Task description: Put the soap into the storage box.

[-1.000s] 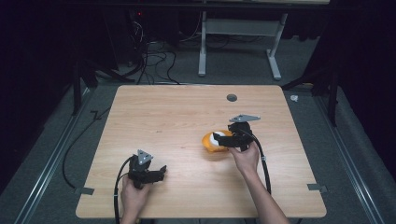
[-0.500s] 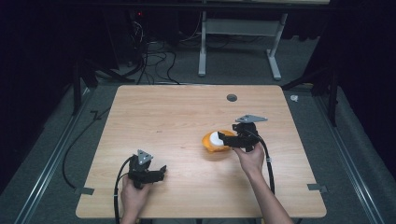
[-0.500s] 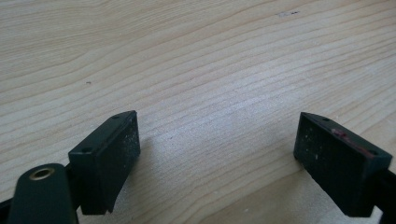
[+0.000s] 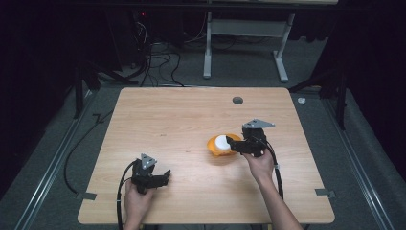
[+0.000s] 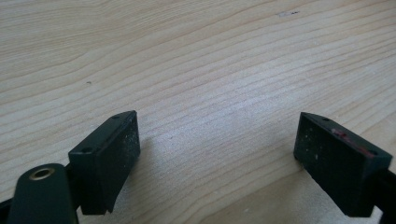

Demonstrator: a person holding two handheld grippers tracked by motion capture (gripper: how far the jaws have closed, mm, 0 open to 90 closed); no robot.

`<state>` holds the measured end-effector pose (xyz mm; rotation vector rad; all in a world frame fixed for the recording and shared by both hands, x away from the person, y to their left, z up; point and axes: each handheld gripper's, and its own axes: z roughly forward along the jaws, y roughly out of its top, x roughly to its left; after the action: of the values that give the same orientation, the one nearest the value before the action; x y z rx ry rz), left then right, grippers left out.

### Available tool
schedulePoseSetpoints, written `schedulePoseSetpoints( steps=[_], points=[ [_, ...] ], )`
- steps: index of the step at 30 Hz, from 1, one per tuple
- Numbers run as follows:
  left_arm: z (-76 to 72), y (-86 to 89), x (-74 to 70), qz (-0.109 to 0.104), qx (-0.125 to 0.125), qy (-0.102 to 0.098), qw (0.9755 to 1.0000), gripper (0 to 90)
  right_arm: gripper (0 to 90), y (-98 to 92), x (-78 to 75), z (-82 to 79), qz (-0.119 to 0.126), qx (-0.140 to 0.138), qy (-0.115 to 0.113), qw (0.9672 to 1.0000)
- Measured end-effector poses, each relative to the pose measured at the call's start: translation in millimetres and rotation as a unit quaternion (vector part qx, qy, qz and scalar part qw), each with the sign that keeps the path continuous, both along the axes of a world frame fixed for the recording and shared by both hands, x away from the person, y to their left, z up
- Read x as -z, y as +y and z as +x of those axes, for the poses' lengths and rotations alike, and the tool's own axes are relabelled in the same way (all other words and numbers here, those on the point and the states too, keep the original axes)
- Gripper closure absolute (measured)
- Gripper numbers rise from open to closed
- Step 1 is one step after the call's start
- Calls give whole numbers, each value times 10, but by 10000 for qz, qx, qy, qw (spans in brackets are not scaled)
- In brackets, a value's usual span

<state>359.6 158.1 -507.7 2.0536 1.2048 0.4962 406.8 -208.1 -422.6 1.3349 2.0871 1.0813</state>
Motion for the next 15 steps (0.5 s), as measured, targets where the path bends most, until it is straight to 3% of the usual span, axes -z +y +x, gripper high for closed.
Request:
schedulePoseSetpoints(
  steps=[8, 11, 15],
  points=[
    [-1, 0, 0, 0, -2, 0, 10000, 148, 239, -64, -51, -59, 48, -11, -74, 10000],
    [-2, 1, -1, 4, -2, 1, 10000, 148, 234, -81, -55, -90, -92, 48, -161, 9998],
    [-3, 2, 0, 3, -2, 0, 10000, 148, 233, -107, -39, -113, -72, 47, -157, 9998]
  ],
)
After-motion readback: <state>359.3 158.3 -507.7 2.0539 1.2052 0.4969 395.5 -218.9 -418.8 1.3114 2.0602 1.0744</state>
